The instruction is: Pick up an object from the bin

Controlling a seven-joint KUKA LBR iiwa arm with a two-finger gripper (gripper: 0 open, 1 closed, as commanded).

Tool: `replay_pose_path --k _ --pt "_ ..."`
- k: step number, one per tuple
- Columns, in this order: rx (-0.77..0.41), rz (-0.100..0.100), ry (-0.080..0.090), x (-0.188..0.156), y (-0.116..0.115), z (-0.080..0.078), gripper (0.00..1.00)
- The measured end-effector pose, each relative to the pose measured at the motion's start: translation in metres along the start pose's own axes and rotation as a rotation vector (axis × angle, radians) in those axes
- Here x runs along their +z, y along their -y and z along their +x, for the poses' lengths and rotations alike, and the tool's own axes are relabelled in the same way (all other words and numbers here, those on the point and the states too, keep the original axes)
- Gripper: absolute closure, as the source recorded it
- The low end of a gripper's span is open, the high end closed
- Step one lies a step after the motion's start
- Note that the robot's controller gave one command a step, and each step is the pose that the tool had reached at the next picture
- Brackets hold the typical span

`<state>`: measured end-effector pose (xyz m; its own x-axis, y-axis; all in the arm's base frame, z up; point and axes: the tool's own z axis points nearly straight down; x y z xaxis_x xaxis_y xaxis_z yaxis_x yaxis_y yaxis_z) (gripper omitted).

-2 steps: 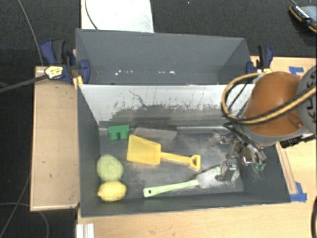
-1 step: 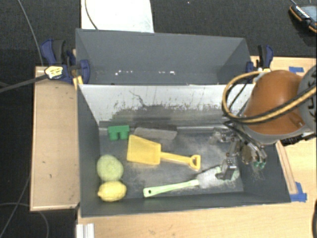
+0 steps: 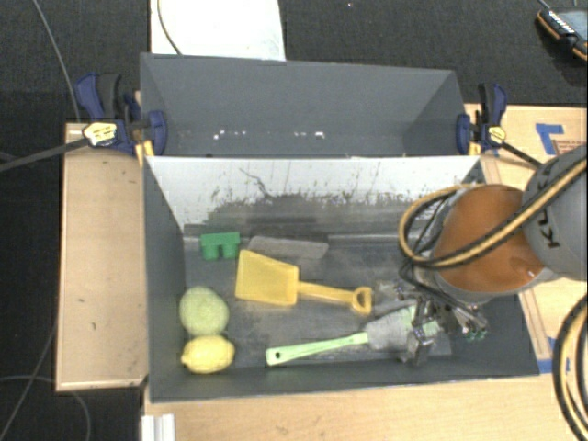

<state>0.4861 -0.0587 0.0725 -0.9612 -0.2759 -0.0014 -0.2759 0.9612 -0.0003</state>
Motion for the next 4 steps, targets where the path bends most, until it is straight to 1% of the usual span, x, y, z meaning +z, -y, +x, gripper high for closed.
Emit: replay_pose_path --k 1,2,3,4 --pt "-0.085 0.002 0.008 -0.038 -0.013 0.004 0.00" --pt "-0.343 -0.001 -0.001 -0.028 -0.009 0.007 0.00" --pt "-0.306 0.007 0.017 0.001 -0.004 0.005 0.00" --pt "-0.529 0.003 0.009 0.002 -0.003 0.003 1.00"
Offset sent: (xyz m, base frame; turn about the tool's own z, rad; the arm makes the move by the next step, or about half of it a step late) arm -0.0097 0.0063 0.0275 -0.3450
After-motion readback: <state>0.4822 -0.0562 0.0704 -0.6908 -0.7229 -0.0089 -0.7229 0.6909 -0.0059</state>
